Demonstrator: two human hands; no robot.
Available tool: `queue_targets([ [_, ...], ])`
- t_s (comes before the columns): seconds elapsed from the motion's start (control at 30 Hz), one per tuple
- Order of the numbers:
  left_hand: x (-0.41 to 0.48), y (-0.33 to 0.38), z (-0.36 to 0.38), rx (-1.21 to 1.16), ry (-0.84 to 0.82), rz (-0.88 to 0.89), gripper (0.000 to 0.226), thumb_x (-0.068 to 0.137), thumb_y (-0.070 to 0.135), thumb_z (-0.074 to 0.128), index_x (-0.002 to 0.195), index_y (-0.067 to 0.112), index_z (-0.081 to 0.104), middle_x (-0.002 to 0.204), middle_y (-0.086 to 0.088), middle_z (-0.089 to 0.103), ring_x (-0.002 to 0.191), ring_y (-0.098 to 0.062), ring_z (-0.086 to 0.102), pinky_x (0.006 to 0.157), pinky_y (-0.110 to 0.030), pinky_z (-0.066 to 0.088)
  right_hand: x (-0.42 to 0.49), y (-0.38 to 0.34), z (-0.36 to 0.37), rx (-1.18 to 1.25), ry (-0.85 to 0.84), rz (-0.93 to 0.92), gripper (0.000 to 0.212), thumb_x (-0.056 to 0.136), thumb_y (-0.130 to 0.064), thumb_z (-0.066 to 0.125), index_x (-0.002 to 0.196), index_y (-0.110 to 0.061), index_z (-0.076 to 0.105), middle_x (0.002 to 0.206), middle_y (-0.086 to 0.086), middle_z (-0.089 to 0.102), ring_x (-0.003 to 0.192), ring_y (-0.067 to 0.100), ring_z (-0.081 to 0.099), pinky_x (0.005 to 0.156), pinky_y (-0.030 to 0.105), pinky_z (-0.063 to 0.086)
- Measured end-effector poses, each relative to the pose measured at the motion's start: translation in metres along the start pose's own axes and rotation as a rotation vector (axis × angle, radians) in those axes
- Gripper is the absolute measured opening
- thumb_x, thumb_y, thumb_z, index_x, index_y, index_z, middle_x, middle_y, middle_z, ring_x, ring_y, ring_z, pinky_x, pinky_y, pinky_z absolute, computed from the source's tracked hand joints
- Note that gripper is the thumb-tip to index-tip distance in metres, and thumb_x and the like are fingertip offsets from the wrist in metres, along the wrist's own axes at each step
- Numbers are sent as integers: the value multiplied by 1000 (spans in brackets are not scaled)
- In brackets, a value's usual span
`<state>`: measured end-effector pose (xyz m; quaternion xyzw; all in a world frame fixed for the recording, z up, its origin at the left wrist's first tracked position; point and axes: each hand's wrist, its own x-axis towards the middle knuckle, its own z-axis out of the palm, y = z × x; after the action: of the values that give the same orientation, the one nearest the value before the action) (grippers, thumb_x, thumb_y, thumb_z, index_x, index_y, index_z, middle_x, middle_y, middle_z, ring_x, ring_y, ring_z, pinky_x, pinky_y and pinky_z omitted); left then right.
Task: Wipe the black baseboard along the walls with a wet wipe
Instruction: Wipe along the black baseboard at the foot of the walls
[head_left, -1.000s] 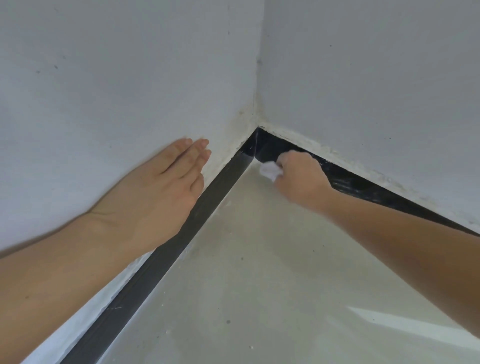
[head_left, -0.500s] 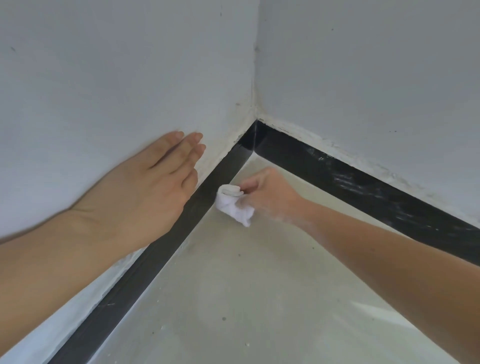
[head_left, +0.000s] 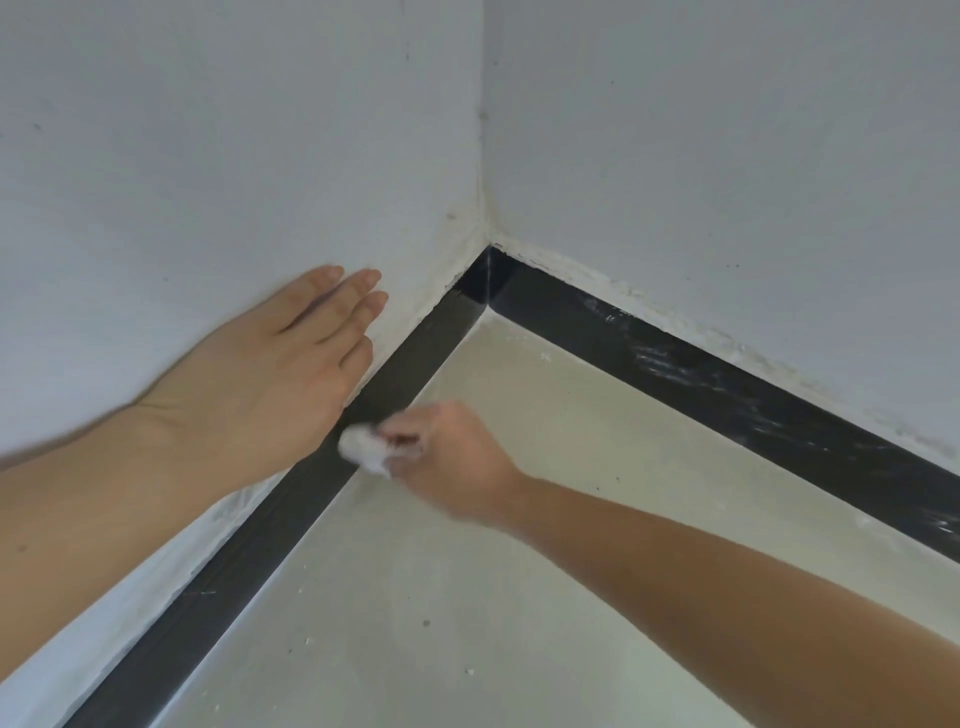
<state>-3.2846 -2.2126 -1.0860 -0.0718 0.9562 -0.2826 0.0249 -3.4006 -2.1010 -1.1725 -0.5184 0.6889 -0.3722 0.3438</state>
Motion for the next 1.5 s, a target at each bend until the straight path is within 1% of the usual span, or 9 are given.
queue_targets([
  [0.13,-2,0,-4,-6,-6,-4,50,85,16,27,102,-13,63,133,-32,48,131,-45,39,115,-48,10,-4,5,-12,-220,-35,-25,39,87,-39,59,56,-19,46,56,2,47,53,19,45,50,28,40],
  [0.4,-2,-2,-5,90,-10,65,43,79,16,39,101,-5,69,130,-25,55,128,-40,45,111,-47,21,23,-6,-13,569,202,652,11,81,1,53,84,-10,57,72,6,58,68,18,60,77,33,55],
  [0.57,-5,-4,-14,244,-112,108,47,79,21,39,113,1,65,140,-20,47,136,-36,36,114,-46,13,-10,-23,42,498,-11,500,13,73,-8,62,69,-20,61,72,1,59,72,19,59,73,35,55],
  [0.7,-6,0,-20,282,-287,110,55,94,25,28,144,2,31,157,-21,7,145,-36,0,114,-45,-14,-34,-28,33,204,-261,329,16,79,-9,56,69,-20,61,74,0,57,69,16,54,58,21,42],
  [0.93,-28,8,-32,-53,-155,-81,59,56,21,77,108,-6,69,129,-26,55,122,-37,53,108,-42,24,-9,-12,-64,-681,-83,72,15,88,-8,46,98,-16,54,96,5,54,95,23,49,73,29,39],
  [1.1,-2,14,-44,-41,-316,-119,63,98,33,24,150,4,4,155,-18,-19,143,-33,-20,107,-41,-23,17,-7,-117,-1522,-174,-294,23,61,-8,74,83,-13,66,74,3,58,74,20,54,61,26,38],
  [1.2,17,26,-37,-70,-275,-241,62,98,30,19,150,6,-5,149,-17,-32,139,-32,-29,106,-43,-31,34,-11,-127,-1698,-234,-452,14,60,-5,63,64,-17,67,65,-2,56,69,18,53,60,27,38],
  [1.33,21,38,-18,-79,-127,-386,69,83,26,-3,149,5,-8,146,-18,-35,135,-28,-34,104,-41,-32,35,11,-138,-1798,-328,-374,27,93,-10,48,116,-12,61,118,5,55,117,26,41,92,38,36],
  [1.5,19,43,-14,-29,-221,-390,71,79,28,-11,138,-2,-33,140,-21,-46,130,-32,-41,100,-46,-34,-10,37,-149,-1831,-414,-171,28,89,-3,49,113,-6,63,113,8,59,123,30,36,98,39,32],
])
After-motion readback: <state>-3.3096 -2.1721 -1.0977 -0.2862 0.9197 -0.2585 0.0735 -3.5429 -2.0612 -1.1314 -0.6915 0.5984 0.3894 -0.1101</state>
